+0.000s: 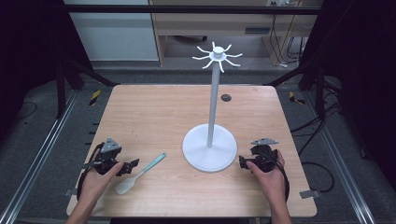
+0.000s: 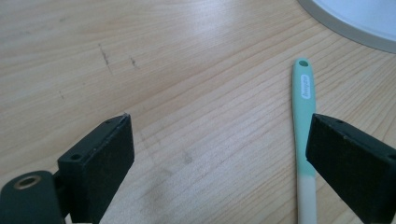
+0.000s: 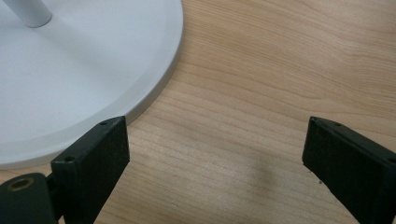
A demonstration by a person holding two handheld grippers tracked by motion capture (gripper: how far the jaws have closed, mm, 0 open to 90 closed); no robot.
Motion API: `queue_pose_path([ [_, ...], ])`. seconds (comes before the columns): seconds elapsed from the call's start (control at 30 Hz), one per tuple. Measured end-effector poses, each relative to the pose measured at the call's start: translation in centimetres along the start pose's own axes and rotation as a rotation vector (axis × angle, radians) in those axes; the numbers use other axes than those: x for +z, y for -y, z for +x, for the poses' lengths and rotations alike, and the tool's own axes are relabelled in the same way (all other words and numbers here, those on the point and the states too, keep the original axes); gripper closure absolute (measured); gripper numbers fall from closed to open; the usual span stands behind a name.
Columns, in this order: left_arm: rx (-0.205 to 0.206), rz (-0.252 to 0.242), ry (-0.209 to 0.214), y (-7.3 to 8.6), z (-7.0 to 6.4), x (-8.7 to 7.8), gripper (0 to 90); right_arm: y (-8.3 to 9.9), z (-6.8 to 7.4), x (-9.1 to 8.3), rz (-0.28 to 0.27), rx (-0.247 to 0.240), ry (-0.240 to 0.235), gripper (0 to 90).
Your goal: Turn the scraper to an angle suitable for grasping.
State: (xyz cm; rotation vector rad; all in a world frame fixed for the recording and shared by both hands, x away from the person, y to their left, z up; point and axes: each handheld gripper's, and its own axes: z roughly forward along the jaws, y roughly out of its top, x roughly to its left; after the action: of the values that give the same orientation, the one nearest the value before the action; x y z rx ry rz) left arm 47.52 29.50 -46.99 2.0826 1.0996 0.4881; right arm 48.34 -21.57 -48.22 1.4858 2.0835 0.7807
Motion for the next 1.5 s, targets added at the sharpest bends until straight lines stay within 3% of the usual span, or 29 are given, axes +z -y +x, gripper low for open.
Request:
queue_pose_path([
  [0.03, 0.026, 0.022, -0.016, -0.2, -0.5, 0.1, 7.9, 0.0, -0.1, 0.0, 0.001, 0.001, 0.001, 7.7],
  [0.1, 0.037, 0.043, -0.019, -0.5, -0.7, 0.2, 7.9, 0.0, -0.1, 0.0, 0.000, 0.001, 0.002, 7.7],
  [0.13, 0.062, 0.065, -0.008, -1.3, -1.2, 0.4, 8.0, 0.0, -0.1, 0.0, 0.003, 0.003, 0.003, 7.7],
  [0.17, 0.062, 0.065, -0.008, -1.3, -1.2, 0.4, 8.0, 0.0, -0.1, 0.0, 0.002, 0.002, 0.003, 7.7],
  [0.2, 0.091, 0.097, 0.023, -2.5, -1.7, 0.6, 8.0, 0.0, -0.2, 0.1, 0.002, 0.000, 0.003, 7.7],
  [0.23, 0.091, 0.097, 0.023, -2.5, -1.7, 0.6, 7.8, 0.0, -0.1, 0.1, 0.003, 0.001, 0.002, 7.7],
  [0.27, 0.118, 0.145, 0.037, -4.0, -1.9, 1.2, 7.7, 0.0, -0.1, 0.1, 0.005, 0.001, 0.003, 7.7],
  [0.3, 0.118, 0.145, 0.037, -4.0, -1.9, 1.2, 7.7, 0.0, -0.1, 0.1, 0.005, 0.001, 0.003, 7.7],
  [0.4, 0.139, 0.187, 0.031, -6.3, -1.9, 2.4, 8.9, 0.1, -0.1, 0.1, 0.004, 0.001, 0.006, 7.7],
  [0.43, 0.137, 0.189, 0.036, -6.6, -1.9, 2.6, 8.9, 0.1, -0.1, 0.1, 0.004, 0.001, 0.006, 7.7],
  [0.47, 0.125, 0.197, 0.066, -7.2, -1.7, 3.3, 12.5, 0.1, -0.2, 0.1, 0.006, 0.001, 0.008, 7.7],
  [0.53, 0.118, 0.199, 0.081, -7.4, -1.7, 3.7, 15.1, 0.1, -0.2, 0.1, 0.007, 0.000, 0.009, 7.7],
  [0.57, 0.129, 0.198, 0.077, -7.4, -1.9, 4.0, 26.1, 0.1, -0.2, 0.0, 0.009, -0.004, 0.011, 7.7],
  [0.63, 0.122, 0.188, 0.072, -7.2, -2.1, 4.3, 36.1, 0.1, -0.1, 0.0, 0.008, -0.010, 0.014, 7.8],
  [0.67, 0.147, 0.208, 0.085, -6.9, -2.6, 4.5, 41.8, 0.1, -0.1, 0.0, 0.006, -0.009, 0.016, 7.9],
  [0.73, 0.141, 0.201, 0.084, -6.8, -2.8, 4.5, 45.7, 0.1, -0.1, 0.0, 0.005, -0.008, 0.015, 7.9],
  [0.83, 0.144, 0.199, 0.101, -6.0, -3.5, 4.7, 66.5, 0.0, 0.1, 0.1, 0.009, -0.014, 0.011, 8.1],
  [0.93, 0.163, 0.214, 0.102, -5.7, -3.9, 5.0, 76.2, 0.0, 0.2, 0.1, 0.008, -0.016, 0.009, 8.1],
  [1.13, 0.168, 0.203, 0.116, -5.8, -4.6, 5.8, 87.1, -0.1, 0.2, 0.1, 0.011, -0.019, 0.001, 8.2],
  [1.5, 0.203, 0.193, 0.090, -5.7, -5.1, 6.6, 89.9, -0.1, 0.1, 0.1, 0.004, -0.014, 0.001, 8.2],
])
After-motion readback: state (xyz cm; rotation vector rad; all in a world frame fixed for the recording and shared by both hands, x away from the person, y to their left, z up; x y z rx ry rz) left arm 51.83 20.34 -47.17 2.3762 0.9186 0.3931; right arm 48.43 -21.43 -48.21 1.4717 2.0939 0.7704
